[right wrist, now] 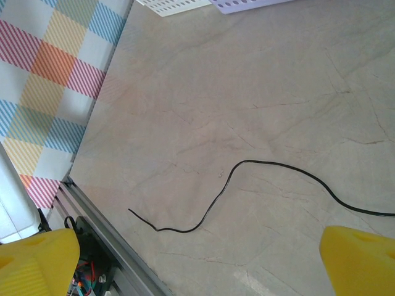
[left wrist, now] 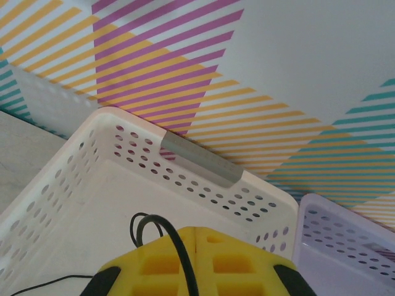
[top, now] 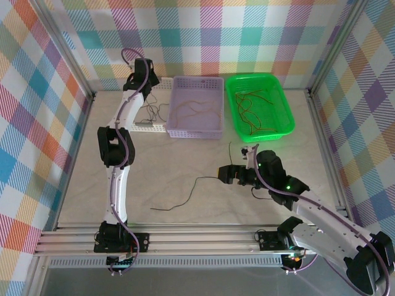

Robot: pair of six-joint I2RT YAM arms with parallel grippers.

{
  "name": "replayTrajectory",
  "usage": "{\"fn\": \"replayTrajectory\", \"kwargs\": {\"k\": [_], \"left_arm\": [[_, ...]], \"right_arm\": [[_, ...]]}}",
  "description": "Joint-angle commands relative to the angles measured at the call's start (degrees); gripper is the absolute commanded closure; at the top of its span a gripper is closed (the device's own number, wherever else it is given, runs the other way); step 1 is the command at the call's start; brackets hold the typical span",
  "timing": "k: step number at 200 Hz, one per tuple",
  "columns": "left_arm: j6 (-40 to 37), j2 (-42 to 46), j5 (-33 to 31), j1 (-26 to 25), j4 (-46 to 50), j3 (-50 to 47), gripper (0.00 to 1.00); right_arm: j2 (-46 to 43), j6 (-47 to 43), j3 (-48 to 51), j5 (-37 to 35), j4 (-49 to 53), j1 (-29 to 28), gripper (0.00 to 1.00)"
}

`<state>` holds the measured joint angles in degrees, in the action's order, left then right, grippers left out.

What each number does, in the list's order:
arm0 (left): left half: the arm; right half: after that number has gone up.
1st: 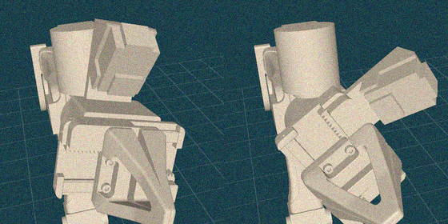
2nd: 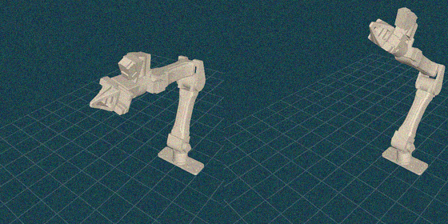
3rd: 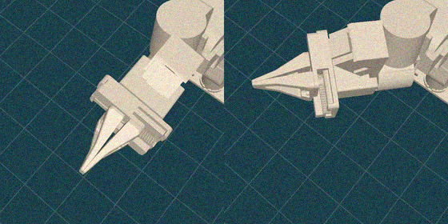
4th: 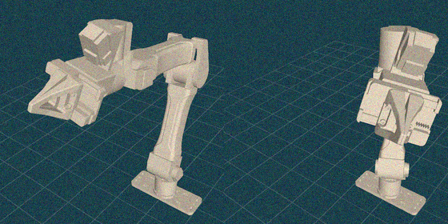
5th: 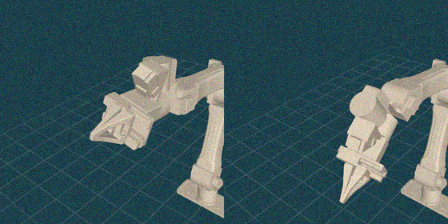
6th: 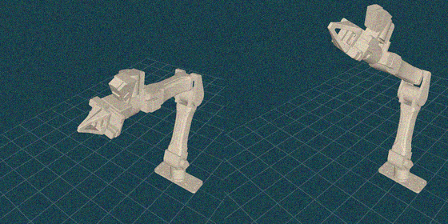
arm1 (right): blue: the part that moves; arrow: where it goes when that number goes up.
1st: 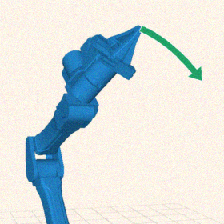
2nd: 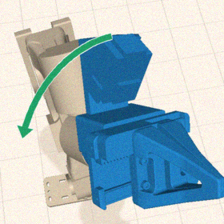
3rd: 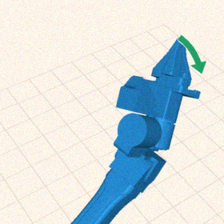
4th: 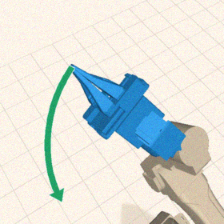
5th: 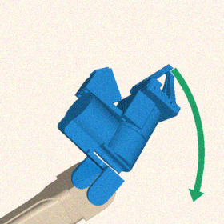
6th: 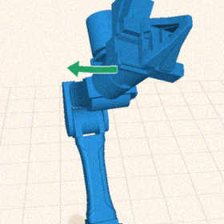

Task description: Untangle the cables

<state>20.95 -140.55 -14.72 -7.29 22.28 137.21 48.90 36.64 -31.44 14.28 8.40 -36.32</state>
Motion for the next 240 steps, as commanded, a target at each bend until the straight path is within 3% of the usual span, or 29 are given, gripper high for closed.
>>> {"fn": "replayTrajectory", "kwargs": {"k": [1, 90, 186, 240], "left_arm": [[-1.2, -1.3, -3.0, 0.9, -1.9, 2.1, 1.00], [-2.2, -2.5, -9.1, 1.3, -5.4, 6.3, 1.00], [-0.6, -2.6, -6.2, 1.8, -1.8, 6.8, 1.00], [2.6, 0.3, -4.0, 1.0, 0.7, -1.0, 0.80]], "right_arm": [[0.6, -1.0, -0.2, 1.3, -2.3, 0.2, 0.00], [3.9, -2.3, -2.5, 1.9, -2.1, 0.2, 0.00], [5.7, -2.7, -4.0, 2.7, -2.4, 0.2, 0.00], [4.9, -2.1, -4.0, 3.4, -2.7, 0.1, 0.00]]}}
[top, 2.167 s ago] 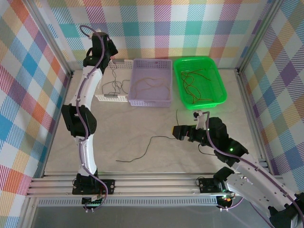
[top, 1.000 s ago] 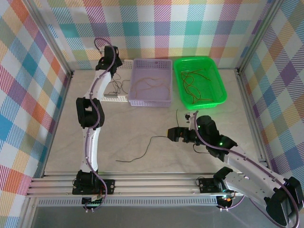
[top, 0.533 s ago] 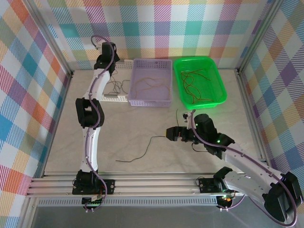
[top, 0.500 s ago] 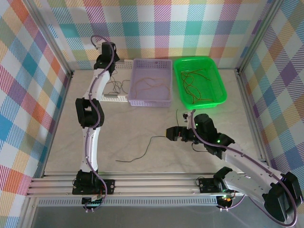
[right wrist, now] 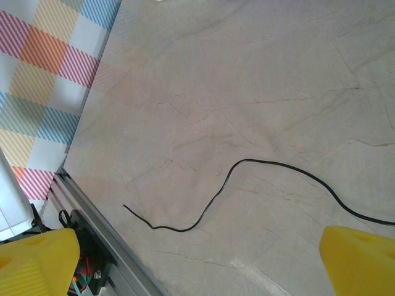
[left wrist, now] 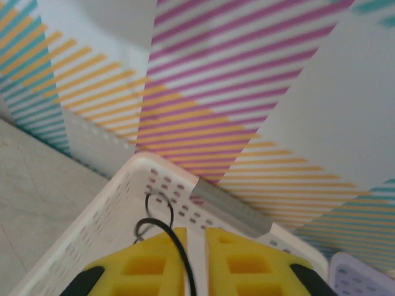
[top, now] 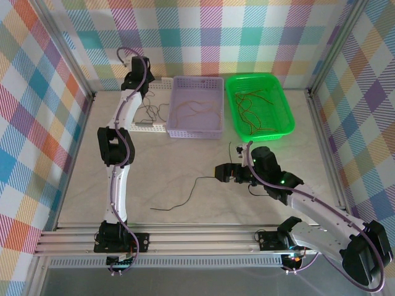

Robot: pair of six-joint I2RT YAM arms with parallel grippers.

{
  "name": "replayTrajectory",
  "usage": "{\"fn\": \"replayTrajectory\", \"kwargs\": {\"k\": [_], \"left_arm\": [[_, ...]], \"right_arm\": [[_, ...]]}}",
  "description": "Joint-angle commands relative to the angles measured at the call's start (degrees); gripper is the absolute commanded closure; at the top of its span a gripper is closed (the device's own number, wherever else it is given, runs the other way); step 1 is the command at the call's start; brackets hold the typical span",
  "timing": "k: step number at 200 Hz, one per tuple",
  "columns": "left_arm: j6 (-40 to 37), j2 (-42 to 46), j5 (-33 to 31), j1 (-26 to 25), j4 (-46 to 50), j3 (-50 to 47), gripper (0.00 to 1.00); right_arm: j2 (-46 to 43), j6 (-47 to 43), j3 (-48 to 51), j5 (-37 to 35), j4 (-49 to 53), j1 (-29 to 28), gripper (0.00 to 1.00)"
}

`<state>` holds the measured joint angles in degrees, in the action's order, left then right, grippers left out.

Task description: Untangle the cables

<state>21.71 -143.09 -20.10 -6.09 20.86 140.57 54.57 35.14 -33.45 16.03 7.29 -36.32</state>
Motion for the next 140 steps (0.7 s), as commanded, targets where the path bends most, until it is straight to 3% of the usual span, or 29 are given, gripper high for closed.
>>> {"fn": "replayTrajectory", "kwargs": {"k": [1, 61, 99, 140], "left_arm": [[1.9, 3.0, 1.4, -0.2, 2.1, -4.5, 0.80], [5.5, 11.1, 3.6, -1.0, -0.6, -18.2, 0.70], [8.1, 17.9, 7.0, -1.2, -1.2, -25.1, 0.49], [12.5, 28.3, 11.0, -2.9, -2.1, -35.6, 0.29]], "right_arm": [[-0.8, -0.4, -2.0, 1.6, -1.6, 0.1, 0.00], [-4.8, 1.0, -0.6, 1.5, -1.0, -0.2, 0.00], [-7.8, 2.5, 0.6, 0.5, -0.4, -0.3, 0.00], [-9.1, 5.4, 1.1, -6.8, 5.8, -0.3, 0.00]]}}
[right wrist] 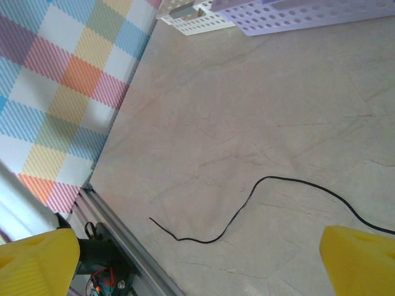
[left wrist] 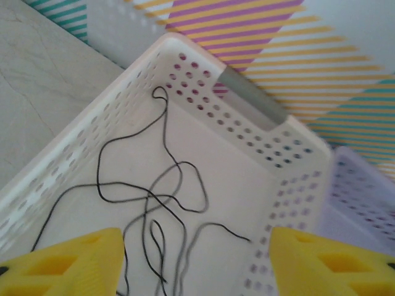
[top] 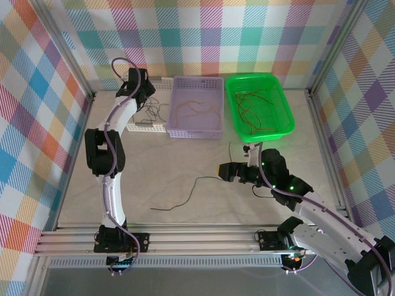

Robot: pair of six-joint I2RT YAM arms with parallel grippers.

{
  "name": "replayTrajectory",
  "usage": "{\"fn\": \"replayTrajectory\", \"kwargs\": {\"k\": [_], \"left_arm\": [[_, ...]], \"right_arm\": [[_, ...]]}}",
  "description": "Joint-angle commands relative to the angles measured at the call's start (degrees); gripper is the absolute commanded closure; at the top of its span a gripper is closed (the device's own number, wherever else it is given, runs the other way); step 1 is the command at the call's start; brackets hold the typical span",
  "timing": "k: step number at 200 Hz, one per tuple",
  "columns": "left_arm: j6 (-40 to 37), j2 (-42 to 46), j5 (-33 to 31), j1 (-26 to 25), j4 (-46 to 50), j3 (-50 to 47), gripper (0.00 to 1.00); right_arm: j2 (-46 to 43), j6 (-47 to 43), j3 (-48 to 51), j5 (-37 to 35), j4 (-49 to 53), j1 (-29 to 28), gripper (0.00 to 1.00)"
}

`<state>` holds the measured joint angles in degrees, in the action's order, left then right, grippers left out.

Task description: Untangle the cables

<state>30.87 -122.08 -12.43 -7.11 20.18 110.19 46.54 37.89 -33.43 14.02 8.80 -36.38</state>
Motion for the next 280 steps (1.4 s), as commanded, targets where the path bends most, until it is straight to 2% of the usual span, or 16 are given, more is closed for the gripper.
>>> {"fn": "replayTrajectory", "kwargs": {"k": [1, 13, 44, 74, 89, 109, 138, 147, 150, 155, 198, 234, 280], "left_arm": [[3.5, 7.7, 3.5, -2.0, -1.4, -5.6, 0.29], [4.5, 11.4, 4.9, -3.0, -2.0, -9.8, 0.24], [4.6, 21.8, 5.7, -8.0, -3.5, -23.5, 0.21], [1.3, 31.3, 3.5, -14.7, -3.7, -35.5, 0.18], [0.5, 34.0, 0.9, -19.5, -2.6, -38.9, 0.17], [0.8, 35.9, 1.5, -24.7, -1.7, -43.5, 0.17], [2.5, 40.7, 1.6, -28.3, -0.7, -51.1, 0.16], [2.6, 41.9, 2.8, -29.4, -0.5, -52.9, 0.11], [2.6, 42.3, 3.0, -29.9, 0.0, -53.3, 0.02], [2.5, 42.8, 2.9, -30.7, 0.9, -53.8, 0.00], [2.5, 47.8, -3.6, -39.4, 10.2, -57.0, 0.00], [3.9, 48.1, 0.1, -41.8, 11.7, -60.4, 0.00], [4.0, 40.5, 1.8, -45.2, 10.3, -60.1, 0.03]], "right_arm": [[-1.2, 2.7, 1.1, -5.1, 4.5, -0.3, 0.00], [-1.7, 3.3, 1.1, -7.6, 6.8, -0.3, 0.00], [-3.8, 4.9, 1.7, -11.7, 11.7, -0.3, 0.00], [-7.9, 6.1, 3.2, -13.1, 13.2, -0.3, 0.00], [-10.0, 6.8, 4.0, -14.1, 13.5, -0.2, 0.00], [-11.5, 7.6, 4.5, -14.7, 13.4, -0.3, 0.00], [-12.2, 8.2, 4.5, -14.0, 13.9, -0.3, 0.00], [-12.5, 8.3, 4.6, -14.0, 14.3, -0.3, 0.00], [-12.6, 8.4, 4.6, -14.0, 14.5, -0.3, 0.00], [-12.7, 8.3, 4.6, -14.1, 14.6, -0.3, 0.00], [-13.8, 8.9, 4.8, -14.6, 14.9, -0.3, 0.00], [-13.2, 9.2, 5.0, -14.5, 14.3, -0.3, 0.00], [-13.4, 9.7, 5.6, -14.3, 14.0, -0.3, 0.00]]}}
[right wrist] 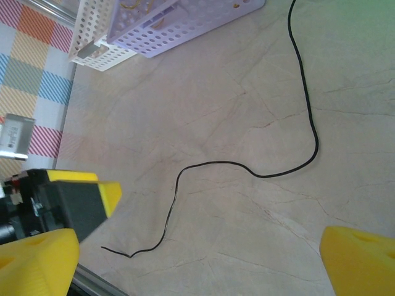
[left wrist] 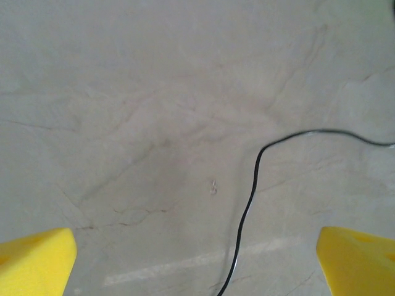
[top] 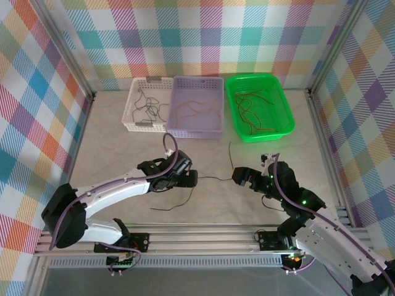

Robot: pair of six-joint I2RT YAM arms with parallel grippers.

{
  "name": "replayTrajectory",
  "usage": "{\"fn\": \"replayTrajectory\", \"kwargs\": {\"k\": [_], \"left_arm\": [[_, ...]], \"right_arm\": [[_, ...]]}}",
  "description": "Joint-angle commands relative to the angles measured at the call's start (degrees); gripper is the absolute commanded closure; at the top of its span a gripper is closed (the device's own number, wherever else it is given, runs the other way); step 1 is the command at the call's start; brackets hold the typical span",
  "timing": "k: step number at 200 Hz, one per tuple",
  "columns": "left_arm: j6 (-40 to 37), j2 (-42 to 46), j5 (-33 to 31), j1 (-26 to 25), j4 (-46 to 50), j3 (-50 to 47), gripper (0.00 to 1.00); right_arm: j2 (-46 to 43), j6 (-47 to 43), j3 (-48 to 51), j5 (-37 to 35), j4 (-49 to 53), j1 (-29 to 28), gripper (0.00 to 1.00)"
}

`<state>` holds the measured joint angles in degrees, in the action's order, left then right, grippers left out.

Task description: Untangle the cables

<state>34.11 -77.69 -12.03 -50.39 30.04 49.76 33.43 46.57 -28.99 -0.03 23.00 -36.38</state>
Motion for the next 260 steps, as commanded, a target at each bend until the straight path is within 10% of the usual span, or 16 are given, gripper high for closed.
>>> {"fn": "replayTrajectory", "kwargs": {"k": [1, 88, 217, 260], "left_arm": [[0.8, -4.1, 1.4, -2.0, 0.4, 0.4, 0.03], [0.7, -19.5, 0.7, -6.2, -0.5, 8.0, 0.20], [0.5, -27.6, -0.9, -6.3, 0.3, 13.5, 1.00], [0.6, -18.9, -3.8, -6.3, 3.9, 13.9, 1.00]], "right_arm": [[-0.3, 1.1, 1.2, -0.3, -0.2, -0.3, 0.00], [-4.3, -0.3, 2.2, -2.0, 2.8, -0.3, 0.00], [-5.0, -1.7, 2.2, -2.8, 4.0, -0.3, 0.00], [-5.4, -1.9, 2.1, -2.7, 4.7, -0.3, 0.00]]}}
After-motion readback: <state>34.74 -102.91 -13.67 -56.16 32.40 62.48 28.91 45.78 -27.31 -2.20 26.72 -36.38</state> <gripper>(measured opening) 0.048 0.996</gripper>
